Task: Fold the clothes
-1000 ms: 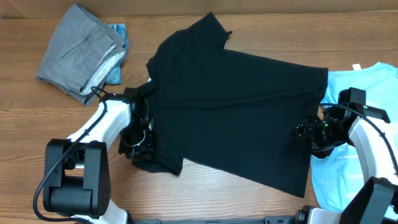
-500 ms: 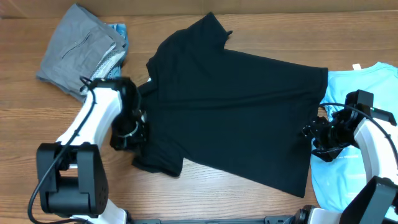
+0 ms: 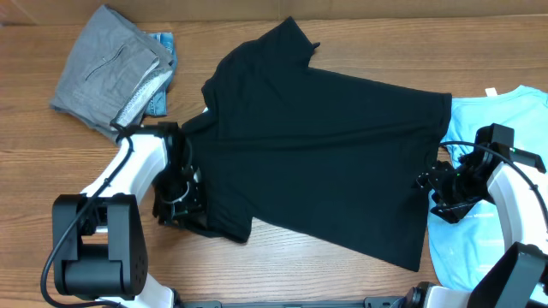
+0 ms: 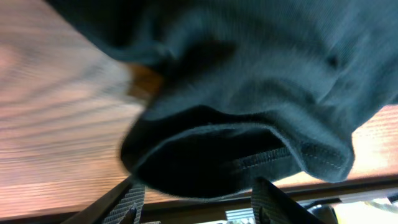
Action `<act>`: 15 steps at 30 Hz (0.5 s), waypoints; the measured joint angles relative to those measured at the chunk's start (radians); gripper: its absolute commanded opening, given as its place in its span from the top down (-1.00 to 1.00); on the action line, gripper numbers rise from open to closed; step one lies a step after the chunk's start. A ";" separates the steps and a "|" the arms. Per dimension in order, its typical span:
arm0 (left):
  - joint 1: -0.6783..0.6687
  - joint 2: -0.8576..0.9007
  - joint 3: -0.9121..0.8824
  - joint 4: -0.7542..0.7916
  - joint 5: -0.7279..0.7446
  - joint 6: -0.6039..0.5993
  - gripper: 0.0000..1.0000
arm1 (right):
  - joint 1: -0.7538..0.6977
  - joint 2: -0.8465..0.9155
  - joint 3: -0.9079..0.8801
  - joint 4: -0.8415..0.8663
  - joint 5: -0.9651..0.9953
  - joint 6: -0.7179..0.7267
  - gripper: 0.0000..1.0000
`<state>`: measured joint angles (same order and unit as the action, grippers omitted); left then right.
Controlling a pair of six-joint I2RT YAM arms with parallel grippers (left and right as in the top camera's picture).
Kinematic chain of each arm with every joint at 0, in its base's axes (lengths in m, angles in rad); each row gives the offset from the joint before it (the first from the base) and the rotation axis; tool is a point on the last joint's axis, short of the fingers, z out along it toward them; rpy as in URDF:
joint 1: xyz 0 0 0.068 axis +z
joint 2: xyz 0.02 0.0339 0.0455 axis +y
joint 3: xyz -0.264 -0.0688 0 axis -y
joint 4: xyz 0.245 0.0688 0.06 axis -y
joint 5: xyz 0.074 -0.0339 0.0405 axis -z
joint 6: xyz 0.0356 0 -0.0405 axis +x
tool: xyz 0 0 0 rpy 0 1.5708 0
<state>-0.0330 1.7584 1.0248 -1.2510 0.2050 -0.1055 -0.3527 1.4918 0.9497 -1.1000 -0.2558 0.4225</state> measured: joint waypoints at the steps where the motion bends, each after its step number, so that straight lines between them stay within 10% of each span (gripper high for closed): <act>1: 0.000 0.000 -0.012 0.007 0.011 0.000 0.13 | 0.000 0.000 0.000 0.001 0.000 0.000 -0.43; 4: 0.000 0.000 -0.023 0.026 0.035 -0.012 0.91 | 0.000 0.000 0.000 0.001 0.001 0.000 -0.42; 15: 0.053 -0.003 0.113 -0.127 0.057 -0.015 0.91 | 0.000 0.000 -0.004 -0.017 0.010 0.009 -0.53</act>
<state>0.0196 1.7554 1.1381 -1.3781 0.2623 -0.1204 -0.3527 1.4918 0.9459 -1.1168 -0.2459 0.4313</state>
